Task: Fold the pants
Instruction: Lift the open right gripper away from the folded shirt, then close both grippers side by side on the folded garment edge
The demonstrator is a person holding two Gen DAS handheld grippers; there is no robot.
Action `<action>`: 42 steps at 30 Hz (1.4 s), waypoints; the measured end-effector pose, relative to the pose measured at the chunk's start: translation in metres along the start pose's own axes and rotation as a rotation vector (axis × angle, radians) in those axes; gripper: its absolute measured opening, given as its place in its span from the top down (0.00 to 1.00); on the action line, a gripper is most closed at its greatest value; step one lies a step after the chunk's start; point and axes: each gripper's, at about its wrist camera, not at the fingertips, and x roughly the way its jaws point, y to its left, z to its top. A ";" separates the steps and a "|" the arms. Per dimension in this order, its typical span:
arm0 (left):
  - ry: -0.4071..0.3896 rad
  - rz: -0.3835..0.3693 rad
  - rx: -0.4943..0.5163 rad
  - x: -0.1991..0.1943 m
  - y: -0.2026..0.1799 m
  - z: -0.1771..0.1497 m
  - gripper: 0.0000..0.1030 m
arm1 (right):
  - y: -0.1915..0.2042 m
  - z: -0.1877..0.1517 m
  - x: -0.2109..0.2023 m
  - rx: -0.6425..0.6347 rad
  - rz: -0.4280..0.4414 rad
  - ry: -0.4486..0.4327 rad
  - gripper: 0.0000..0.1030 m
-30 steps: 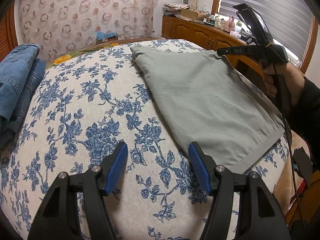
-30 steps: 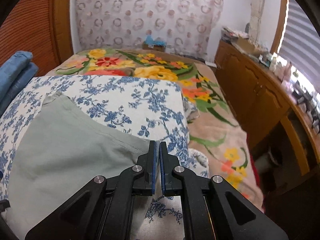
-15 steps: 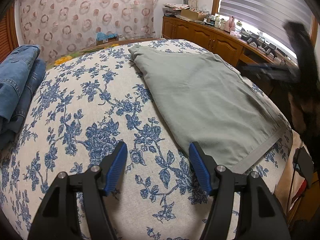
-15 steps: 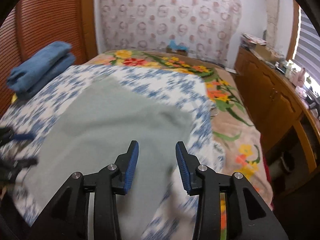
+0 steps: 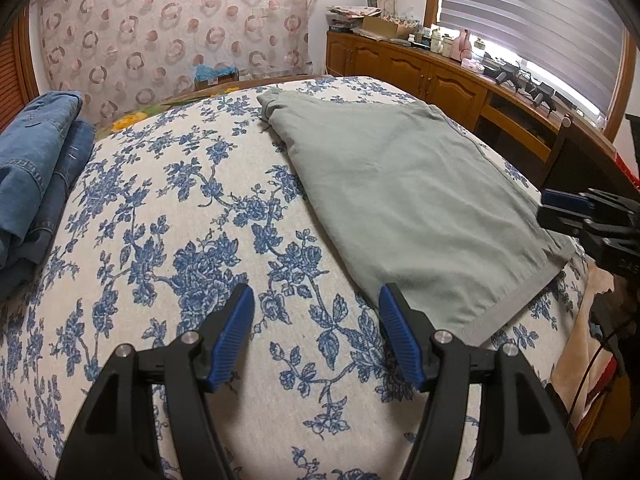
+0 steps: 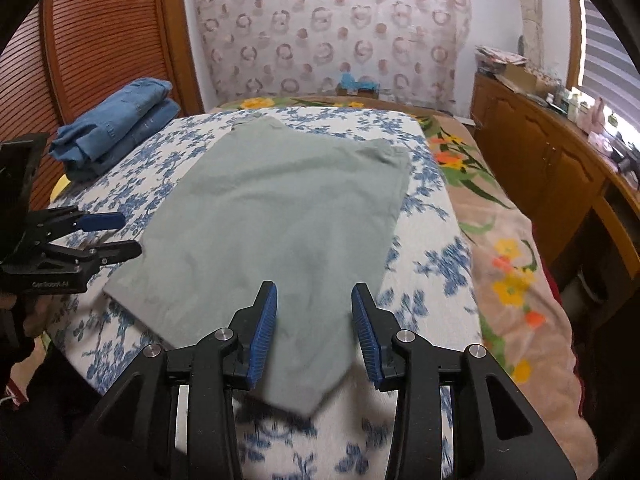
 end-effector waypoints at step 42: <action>-0.087 -0.178 0.029 -0.038 -0.044 -0.032 0.82 | 0.008 -0.030 -0.028 0.049 0.054 -0.019 0.85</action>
